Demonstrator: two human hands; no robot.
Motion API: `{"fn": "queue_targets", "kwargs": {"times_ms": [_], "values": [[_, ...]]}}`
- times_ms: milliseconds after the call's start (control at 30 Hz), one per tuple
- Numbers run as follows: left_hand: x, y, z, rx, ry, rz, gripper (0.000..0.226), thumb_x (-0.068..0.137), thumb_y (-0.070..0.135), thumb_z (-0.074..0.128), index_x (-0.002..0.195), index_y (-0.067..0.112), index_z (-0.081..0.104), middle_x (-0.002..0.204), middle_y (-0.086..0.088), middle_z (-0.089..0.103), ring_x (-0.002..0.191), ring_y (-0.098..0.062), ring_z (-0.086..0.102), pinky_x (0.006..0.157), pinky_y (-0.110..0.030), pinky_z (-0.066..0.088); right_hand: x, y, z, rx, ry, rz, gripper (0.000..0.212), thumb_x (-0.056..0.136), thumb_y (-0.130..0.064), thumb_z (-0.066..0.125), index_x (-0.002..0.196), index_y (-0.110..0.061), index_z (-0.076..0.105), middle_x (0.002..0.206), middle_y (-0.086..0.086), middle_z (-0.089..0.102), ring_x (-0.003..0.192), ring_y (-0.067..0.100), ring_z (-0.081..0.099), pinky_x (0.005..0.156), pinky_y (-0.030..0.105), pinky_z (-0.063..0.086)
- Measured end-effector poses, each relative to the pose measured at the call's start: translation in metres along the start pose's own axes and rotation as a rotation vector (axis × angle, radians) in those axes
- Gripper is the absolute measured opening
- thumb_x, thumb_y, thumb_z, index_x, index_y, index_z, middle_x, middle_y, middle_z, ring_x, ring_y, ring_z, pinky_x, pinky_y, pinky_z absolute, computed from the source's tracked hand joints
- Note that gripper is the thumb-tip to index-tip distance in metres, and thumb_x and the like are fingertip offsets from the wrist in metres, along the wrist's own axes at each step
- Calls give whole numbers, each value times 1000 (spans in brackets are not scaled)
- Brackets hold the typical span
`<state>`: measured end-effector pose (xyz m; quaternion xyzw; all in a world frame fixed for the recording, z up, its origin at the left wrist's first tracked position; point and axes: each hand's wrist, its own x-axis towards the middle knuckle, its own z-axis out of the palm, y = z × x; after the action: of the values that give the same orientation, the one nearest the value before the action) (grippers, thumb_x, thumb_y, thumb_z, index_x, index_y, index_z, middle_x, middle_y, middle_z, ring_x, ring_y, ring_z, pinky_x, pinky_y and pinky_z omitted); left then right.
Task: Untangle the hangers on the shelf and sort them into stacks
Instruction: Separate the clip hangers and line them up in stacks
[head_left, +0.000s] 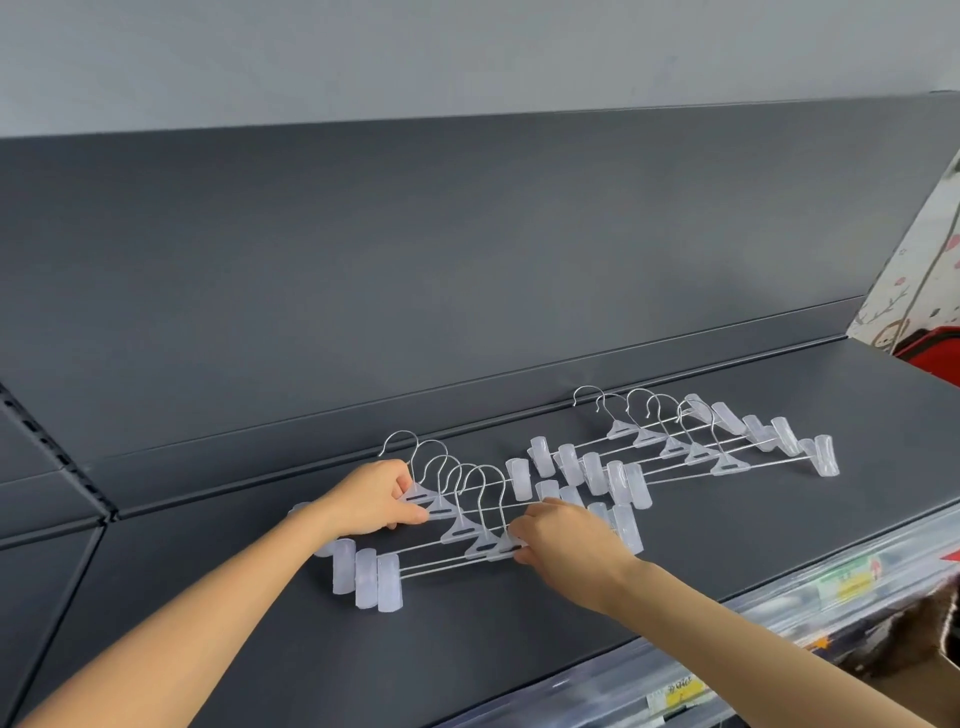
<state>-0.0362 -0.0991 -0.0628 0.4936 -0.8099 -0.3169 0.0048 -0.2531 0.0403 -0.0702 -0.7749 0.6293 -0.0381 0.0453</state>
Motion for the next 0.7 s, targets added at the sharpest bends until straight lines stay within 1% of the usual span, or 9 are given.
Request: {"fn": "queue_targets", "kwargs": {"times_ms": [100, 167, 300, 367, 500, 567, 633, 700], "values": [[-3, -11, -7, -7, 22, -37, 31, 76, 34, 75, 87, 17, 52, 73, 4, 62, 61, -6, 59, 62, -24, 45, 13, -8, 4, -4, 13, -17, 21, 96, -22, 46, 106, -9, 59, 104, 7, 58, 103, 26, 51, 69, 28, 31], [-3, -17, -11, -10, 38, -48, 30, 76, 34, 75, 87, 16, 52, 72, 4, 62, 61, -6, 59, 61, -24, 45, 21, -11, 6, -3, 21, -32, 22, 96, -22, 46, 108, -11, 60, 104, 7, 59, 102, 25, 51, 70, 29, 34], [-2, -23, -14, -25, 50, -58, 28, 76, 32, 75, 84, 18, 51, 71, 4, 62, 64, -9, 60, 63, -26, 45, 30, -11, 8, -2, 21, -36, 21, 96, -21, 47, 109, -12, 61, 102, 6, 59, 100, 26, 52, 73, 31, 39], [-1, -23, -14, -29, 47, -60, 28, 76, 33, 74, 85, 18, 52, 70, 5, 60, 66, -10, 60, 63, -26, 44, 32, -11, 8, -3, 24, -38, 21, 96, -21, 47, 109, -12, 61, 102, 6, 60, 100, 25, 52, 73, 31, 39], [-1, -21, -15, -3, 67, -59, 30, 77, 36, 74, 89, 17, 55, 73, 7, 51, 64, -10, 44, 58, -22, 35, 33, -9, 9, -5, 22, -41, 20, 96, -21, 47, 107, -12, 61, 101, 6, 60, 98, 26, 52, 73, 31, 39], [-1, -20, -14, 15, 78, -59, 32, 77, 37, 73, 91, 15, 55, 74, 6, 49, 65, -10, 41, 58, -22, 34, 33, -9, 8, -2, 21, -43, 20, 95, -21, 47, 107, -12, 61, 100, 6, 60, 99, 26, 52, 76, 32, 40], [-2, -20, -12, 42, 92, -68, 32, 77, 39, 72, 87, 15, 53, 73, 6, 47, 65, -11, 39, 59, -24, 33, 33, -9, 7, 1, 13, -49, 20, 95, -21, 47, 107, -11, 61, 99, 7, 59, 99, 26, 51, 77, 32, 39], [-4, -16, -10, 68, 128, -76, 35, 78, 42, 70, 82, 14, 49, 74, 3, 46, 66, -13, 38, 60, -26, 32, 31, -9, 6, 5, 8, -61, 16, 95, -23, 49, 97, -9, 58, 92, 6, 55, 97, 26, 51, 75, 31, 37]]}}
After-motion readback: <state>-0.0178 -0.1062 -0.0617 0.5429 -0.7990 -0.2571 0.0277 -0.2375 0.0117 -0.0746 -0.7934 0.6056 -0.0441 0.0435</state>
